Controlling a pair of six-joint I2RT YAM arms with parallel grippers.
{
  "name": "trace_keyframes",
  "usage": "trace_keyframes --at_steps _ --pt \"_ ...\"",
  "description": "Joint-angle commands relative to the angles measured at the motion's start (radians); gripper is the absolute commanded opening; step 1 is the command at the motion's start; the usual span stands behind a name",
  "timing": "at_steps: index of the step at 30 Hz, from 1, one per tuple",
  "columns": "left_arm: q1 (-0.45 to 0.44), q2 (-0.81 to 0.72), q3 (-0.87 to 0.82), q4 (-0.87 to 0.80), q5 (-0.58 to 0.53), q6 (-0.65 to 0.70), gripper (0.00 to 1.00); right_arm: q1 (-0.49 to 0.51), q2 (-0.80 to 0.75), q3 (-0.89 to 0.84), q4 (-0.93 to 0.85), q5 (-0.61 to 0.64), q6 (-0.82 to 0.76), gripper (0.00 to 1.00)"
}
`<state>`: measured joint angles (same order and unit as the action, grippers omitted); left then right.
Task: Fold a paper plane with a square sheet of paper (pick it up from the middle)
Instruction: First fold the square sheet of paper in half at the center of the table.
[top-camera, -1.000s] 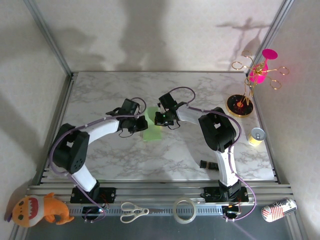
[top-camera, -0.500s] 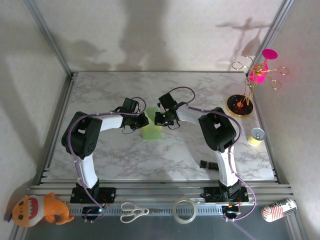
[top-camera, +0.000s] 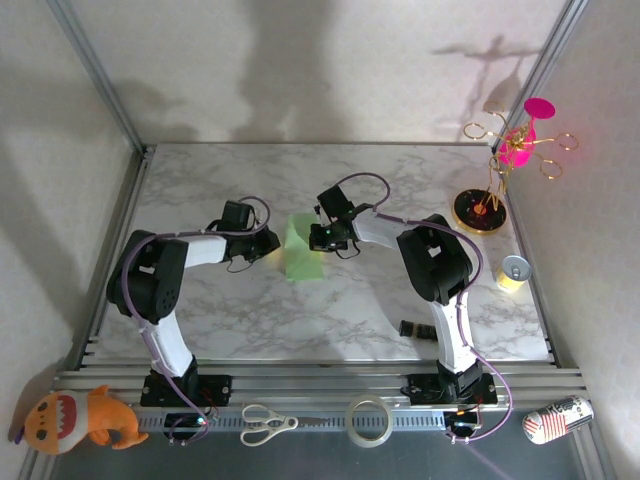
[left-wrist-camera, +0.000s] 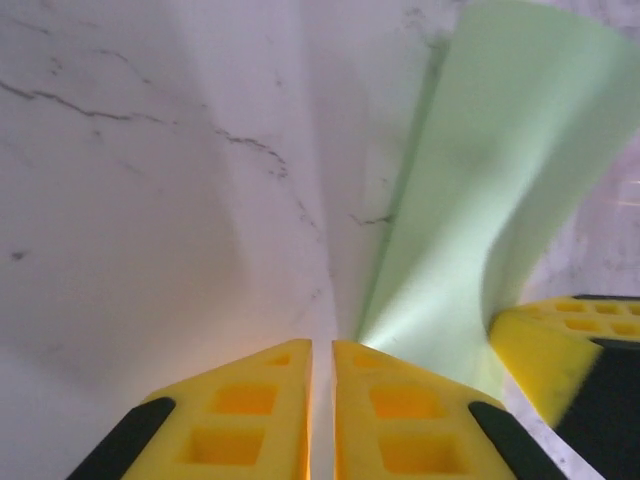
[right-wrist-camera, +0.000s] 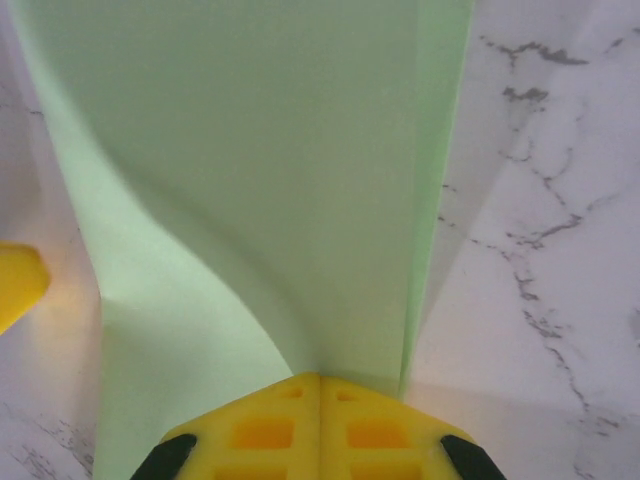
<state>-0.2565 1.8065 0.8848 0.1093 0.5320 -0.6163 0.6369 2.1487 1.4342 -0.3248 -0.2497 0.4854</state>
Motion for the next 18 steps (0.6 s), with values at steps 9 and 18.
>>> trace_keyframes --at_steps 9,18 --pt "-0.088 0.095 0.103 0.099 0.051 -0.054 0.13 -0.03 0.157 -0.091 -0.205 0.254 -0.023 0.02" --pt "-0.041 0.153 0.091 0.027 -0.12 -0.025 0.12 -0.029 0.154 -0.101 -0.206 0.27 -0.034 0.01"
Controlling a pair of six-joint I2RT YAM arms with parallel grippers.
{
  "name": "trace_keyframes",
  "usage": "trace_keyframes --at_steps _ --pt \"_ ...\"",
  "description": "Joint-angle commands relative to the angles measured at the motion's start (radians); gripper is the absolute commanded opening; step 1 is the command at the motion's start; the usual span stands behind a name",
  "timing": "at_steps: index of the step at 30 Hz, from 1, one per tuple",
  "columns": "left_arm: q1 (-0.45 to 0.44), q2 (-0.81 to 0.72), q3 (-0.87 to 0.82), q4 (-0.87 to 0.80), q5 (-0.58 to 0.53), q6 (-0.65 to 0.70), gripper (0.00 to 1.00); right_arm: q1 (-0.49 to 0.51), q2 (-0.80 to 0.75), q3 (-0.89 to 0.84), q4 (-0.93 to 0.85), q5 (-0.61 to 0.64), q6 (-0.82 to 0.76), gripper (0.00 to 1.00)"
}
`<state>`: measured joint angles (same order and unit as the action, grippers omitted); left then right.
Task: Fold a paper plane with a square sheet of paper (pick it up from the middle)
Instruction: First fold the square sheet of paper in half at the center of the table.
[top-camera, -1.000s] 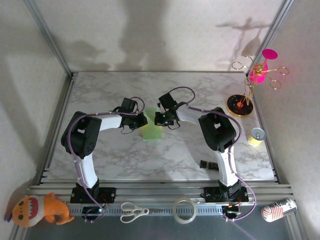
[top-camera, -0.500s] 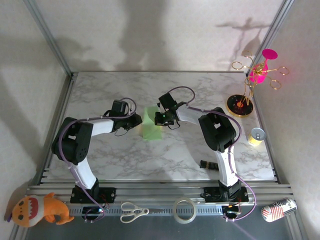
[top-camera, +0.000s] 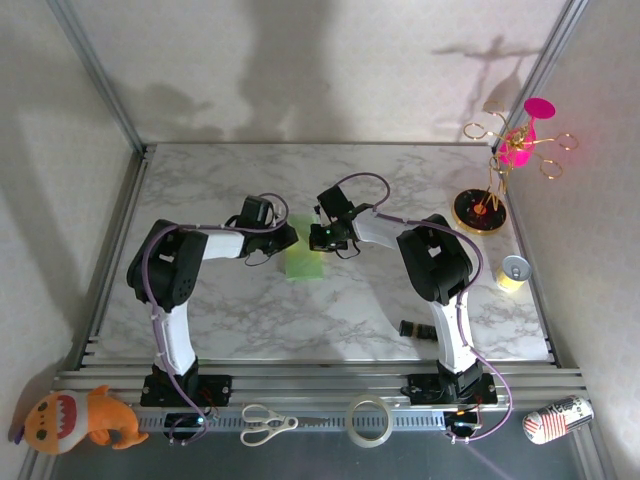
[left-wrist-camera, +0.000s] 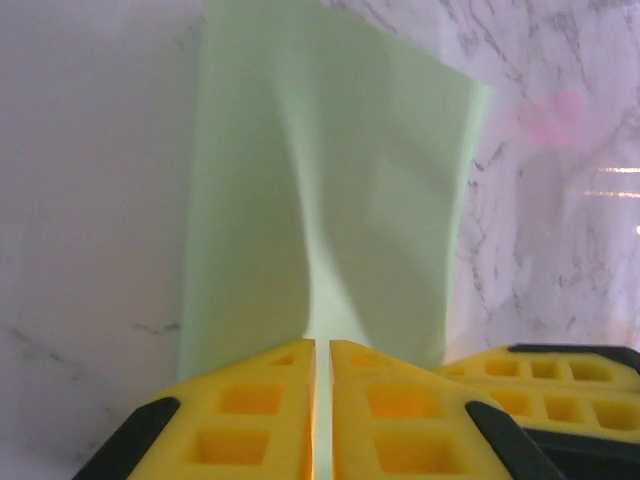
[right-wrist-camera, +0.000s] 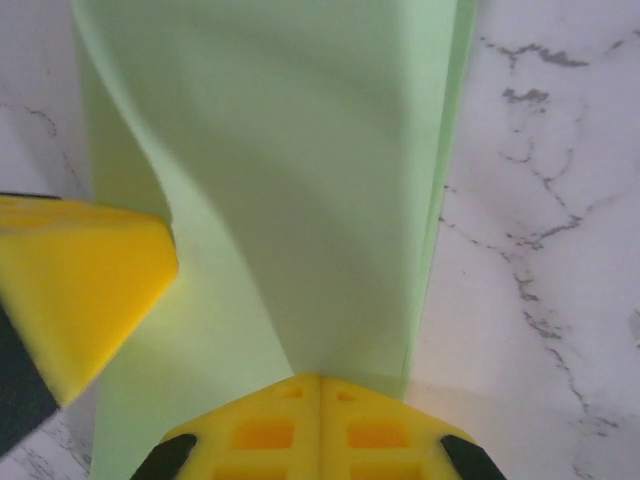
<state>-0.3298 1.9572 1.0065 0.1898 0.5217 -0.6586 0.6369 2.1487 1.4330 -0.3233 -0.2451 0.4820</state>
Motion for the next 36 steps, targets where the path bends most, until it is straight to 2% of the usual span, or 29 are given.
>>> trace_keyframes --at_steps 1,6,9,15,20,28,36 --pt "0.047 -0.002 -0.055 -0.053 -0.117 0.02 0.12 -0.029 0.153 -0.101 -0.208 0.266 -0.032 0.01" --pt "0.121 -0.064 -0.106 -0.065 -0.121 0.047 0.12 -0.03 0.15 -0.109 -0.207 0.28 -0.042 0.01" --pt "0.129 -0.106 -0.088 -0.067 -0.087 0.068 0.12 -0.029 0.149 -0.107 -0.207 0.281 -0.049 0.01" --pt "0.035 -0.144 -0.051 0.0 0.011 0.048 0.12 -0.028 0.151 -0.096 -0.212 0.278 -0.051 0.01" --pt "-0.014 -0.062 0.019 0.002 0.024 0.02 0.12 -0.029 0.154 -0.097 -0.208 0.27 -0.052 0.01" --pt "-0.006 0.075 0.126 -0.04 -0.037 0.041 0.11 -0.029 0.155 -0.103 -0.208 0.278 -0.069 0.0" --pt "0.098 0.105 0.116 -0.087 -0.143 0.088 0.11 -0.028 0.152 -0.106 -0.224 0.335 -0.074 0.0"
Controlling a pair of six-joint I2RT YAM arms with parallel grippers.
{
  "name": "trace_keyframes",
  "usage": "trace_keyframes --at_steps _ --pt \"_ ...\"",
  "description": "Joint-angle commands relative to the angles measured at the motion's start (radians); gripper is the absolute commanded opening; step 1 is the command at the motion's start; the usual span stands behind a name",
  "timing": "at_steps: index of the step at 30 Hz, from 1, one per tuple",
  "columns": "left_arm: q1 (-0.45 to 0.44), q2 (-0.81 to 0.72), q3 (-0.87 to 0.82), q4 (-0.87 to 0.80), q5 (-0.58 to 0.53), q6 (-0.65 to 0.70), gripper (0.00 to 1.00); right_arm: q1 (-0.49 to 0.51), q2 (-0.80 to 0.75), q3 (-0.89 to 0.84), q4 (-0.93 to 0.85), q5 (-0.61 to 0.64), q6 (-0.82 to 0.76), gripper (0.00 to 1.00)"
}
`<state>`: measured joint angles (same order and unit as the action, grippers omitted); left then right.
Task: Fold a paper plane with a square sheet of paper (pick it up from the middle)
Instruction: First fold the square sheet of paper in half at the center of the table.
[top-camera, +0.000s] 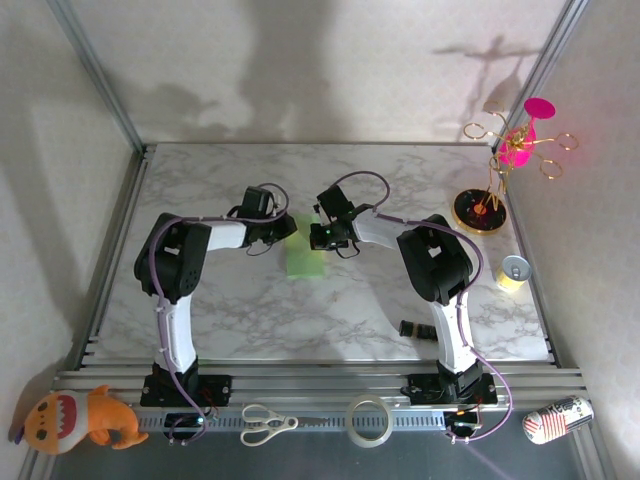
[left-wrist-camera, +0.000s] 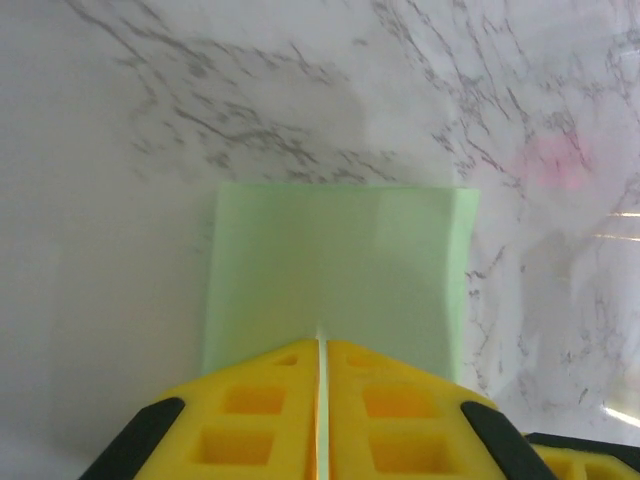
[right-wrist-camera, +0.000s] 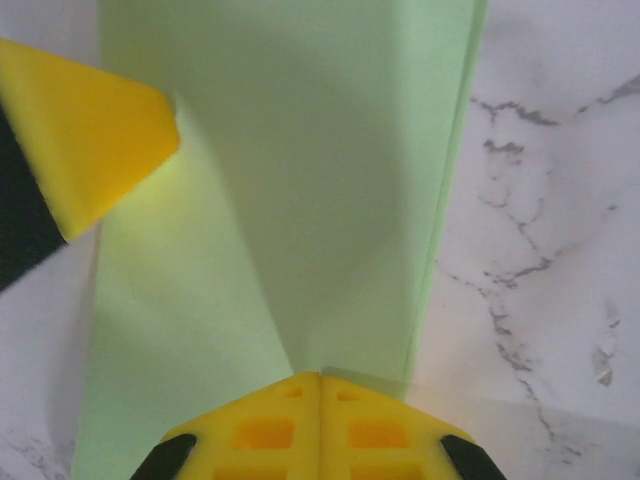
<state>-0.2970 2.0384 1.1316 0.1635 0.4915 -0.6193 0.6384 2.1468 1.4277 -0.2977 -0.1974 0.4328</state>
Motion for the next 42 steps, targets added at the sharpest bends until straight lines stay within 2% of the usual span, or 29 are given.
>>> trace_keyframes --at_steps 1,4,8,13,17,21,29,33,42 --pt "0.084 0.026 -0.009 -0.069 -0.115 0.059 0.11 -0.029 0.151 -0.101 -0.251 0.293 -0.023 0.0" --pt "0.123 0.034 0.004 -0.088 -0.087 0.086 0.11 -0.029 0.148 -0.099 -0.251 0.294 -0.023 0.0" --pt "0.119 -0.005 0.021 -0.093 -0.018 0.097 0.12 -0.029 0.147 -0.096 -0.25 0.288 -0.031 0.0" --pt "0.062 -0.069 0.006 -0.025 0.076 0.046 0.12 -0.028 0.147 -0.092 -0.247 0.281 -0.04 0.0" --pt "0.009 -0.024 0.058 -0.036 0.088 0.02 0.12 -0.026 0.154 -0.091 -0.244 0.272 -0.048 0.0" --pt "-0.012 0.063 0.162 -0.1 0.051 0.019 0.12 -0.021 0.16 -0.09 -0.242 0.263 -0.061 0.0" --pt "0.002 0.183 0.294 -0.192 -0.056 0.037 0.11 -0.02 0.153 -0.099 -0.236 0.245 -0.093 0.0" --pt "0.041 0.202 0.286 -0.212 -0.092 0.062 0.11 -0.02 0.142 -0.109 -0.233 0.242 -0.103 0.0" --pt "0.142 0.196 0.323 -0.278 -0.099 0.109 0.12 -0.02 0.119 -0.129 -0.219 0.229 -0.166 0.0"
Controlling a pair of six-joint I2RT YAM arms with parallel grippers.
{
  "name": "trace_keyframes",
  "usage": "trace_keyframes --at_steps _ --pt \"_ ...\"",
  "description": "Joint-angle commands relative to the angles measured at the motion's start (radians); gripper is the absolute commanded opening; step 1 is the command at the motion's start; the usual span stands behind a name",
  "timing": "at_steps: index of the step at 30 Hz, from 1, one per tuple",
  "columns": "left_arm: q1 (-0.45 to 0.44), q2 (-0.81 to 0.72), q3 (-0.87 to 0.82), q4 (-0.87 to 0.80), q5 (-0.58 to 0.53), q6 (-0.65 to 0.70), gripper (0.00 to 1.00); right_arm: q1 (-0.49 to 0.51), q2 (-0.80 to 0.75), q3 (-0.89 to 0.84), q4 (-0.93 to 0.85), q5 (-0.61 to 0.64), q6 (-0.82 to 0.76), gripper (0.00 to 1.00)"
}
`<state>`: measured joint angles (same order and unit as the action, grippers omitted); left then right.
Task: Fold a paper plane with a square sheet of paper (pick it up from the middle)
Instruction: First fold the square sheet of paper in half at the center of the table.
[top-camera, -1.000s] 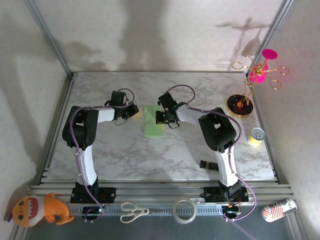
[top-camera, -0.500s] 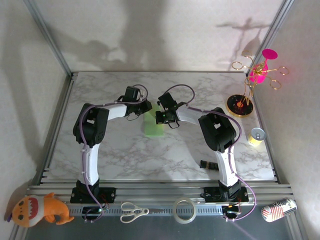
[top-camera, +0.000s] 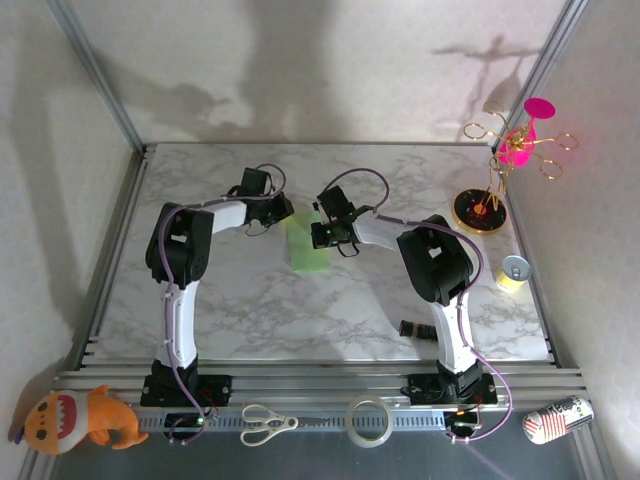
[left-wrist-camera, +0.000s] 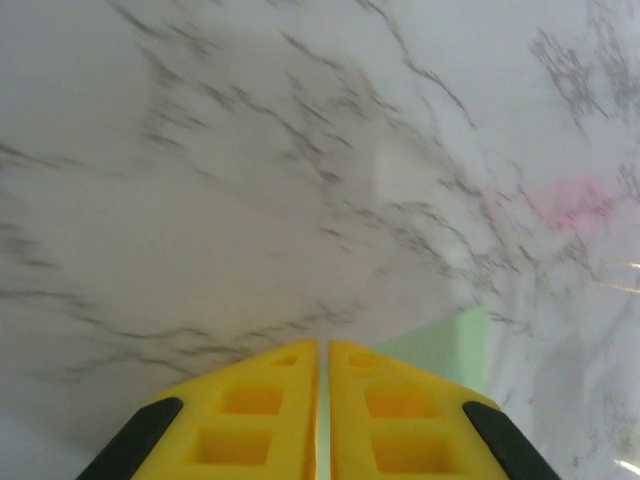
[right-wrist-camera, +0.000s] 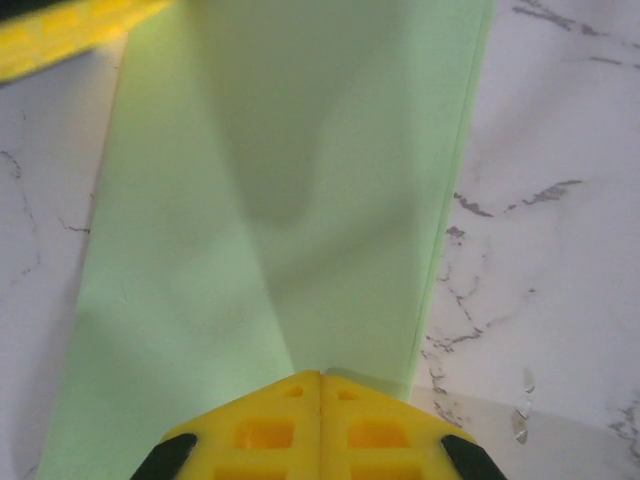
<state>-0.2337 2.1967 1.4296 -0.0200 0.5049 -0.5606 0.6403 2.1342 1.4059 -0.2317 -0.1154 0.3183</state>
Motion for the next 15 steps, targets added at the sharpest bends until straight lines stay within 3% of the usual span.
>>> trace_keyframes --at_steps 1,4,8,15 --pt "0.083 0.033 0.034 -0.106 -0.115 0.054 0.12 -0.021 0.128 -0.104 -0.286 0.144 -0.063 0.0" --pt "0.095 -0.001 0.051 -0.125 -0.119 0.064 0.12 -0.022 0.107 -0.101 -0.289 0.128 -0.107 0.0" --pt "0.09 -0.076 0.013 -0.098 -0.037 0.041 0.13 -0.026 0.061 -0.101 -0.281 0.078 -0.176 0.0" --pt "0.004 -0.178 -0.159 0.071 0.11 -0.072 0.14 -0.054 0.005 -0.015 -0.232 -0.085 -0.166 0.04"
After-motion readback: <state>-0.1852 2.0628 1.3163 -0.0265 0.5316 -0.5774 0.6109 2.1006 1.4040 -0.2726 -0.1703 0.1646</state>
